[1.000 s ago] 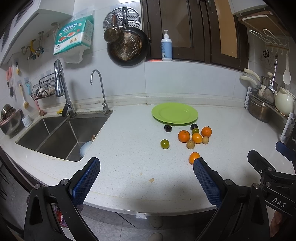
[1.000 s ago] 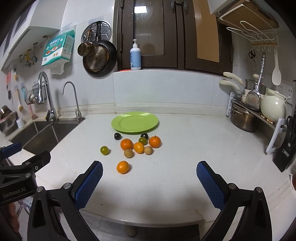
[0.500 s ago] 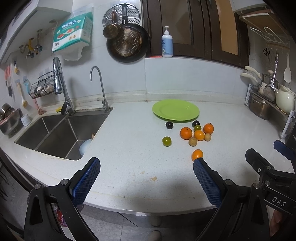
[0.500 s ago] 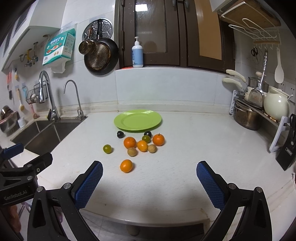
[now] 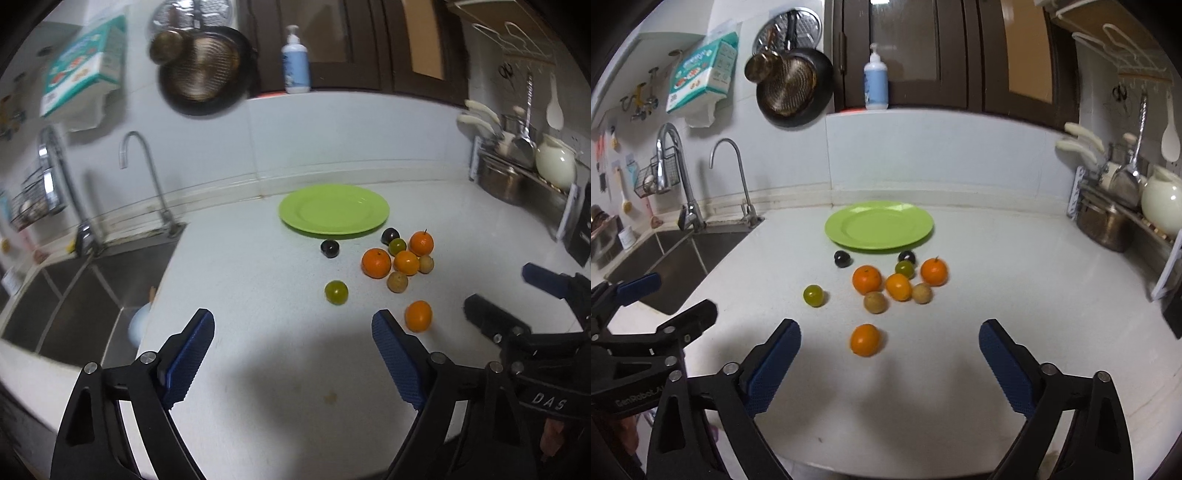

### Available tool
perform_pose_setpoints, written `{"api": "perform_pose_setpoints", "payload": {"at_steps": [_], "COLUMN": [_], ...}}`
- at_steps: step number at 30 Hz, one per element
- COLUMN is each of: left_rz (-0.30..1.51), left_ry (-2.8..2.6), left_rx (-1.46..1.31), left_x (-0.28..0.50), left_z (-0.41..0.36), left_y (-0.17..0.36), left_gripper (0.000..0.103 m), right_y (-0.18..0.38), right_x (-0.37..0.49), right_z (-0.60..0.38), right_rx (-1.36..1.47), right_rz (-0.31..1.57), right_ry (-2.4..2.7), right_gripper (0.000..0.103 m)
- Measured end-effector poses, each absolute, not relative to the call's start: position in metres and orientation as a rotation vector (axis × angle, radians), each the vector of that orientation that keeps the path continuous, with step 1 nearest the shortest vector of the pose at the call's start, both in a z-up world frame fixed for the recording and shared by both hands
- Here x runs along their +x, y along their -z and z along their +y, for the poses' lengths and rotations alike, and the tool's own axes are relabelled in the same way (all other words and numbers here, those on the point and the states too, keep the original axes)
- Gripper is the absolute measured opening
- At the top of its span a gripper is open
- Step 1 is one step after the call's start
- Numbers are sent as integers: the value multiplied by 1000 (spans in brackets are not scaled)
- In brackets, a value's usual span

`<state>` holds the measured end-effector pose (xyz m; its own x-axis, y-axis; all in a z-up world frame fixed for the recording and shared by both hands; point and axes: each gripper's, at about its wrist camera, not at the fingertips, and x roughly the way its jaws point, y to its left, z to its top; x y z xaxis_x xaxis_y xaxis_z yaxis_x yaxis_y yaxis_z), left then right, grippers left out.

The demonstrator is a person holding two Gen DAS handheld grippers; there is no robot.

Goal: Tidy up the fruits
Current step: 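Grasp the small green lime with the left tool while the right tool grasps an orange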

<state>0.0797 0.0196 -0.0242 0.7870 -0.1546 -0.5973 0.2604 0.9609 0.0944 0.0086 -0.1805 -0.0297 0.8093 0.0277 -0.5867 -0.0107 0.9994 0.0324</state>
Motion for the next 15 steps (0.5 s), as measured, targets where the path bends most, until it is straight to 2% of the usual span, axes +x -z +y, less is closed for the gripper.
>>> {"api": "perform_pose_setpoints", "payload": {"at_steps": [7, 15], "left_rz": [660, 742], "left_ry": [387, 564], "left_rx": [277, 343], "left_x": [127, 167], "left_z": [9, -8], "left_y": [45, 76], "left_gripper": [77, 59], "right_y": [57, 82], "right_x": [39, 62], "right_z": [-166, -163], "right_rx": [89, 153], "right_rz": [711, 792], "right_ry": [34, 106], "right_gripper": [83, 66]}}
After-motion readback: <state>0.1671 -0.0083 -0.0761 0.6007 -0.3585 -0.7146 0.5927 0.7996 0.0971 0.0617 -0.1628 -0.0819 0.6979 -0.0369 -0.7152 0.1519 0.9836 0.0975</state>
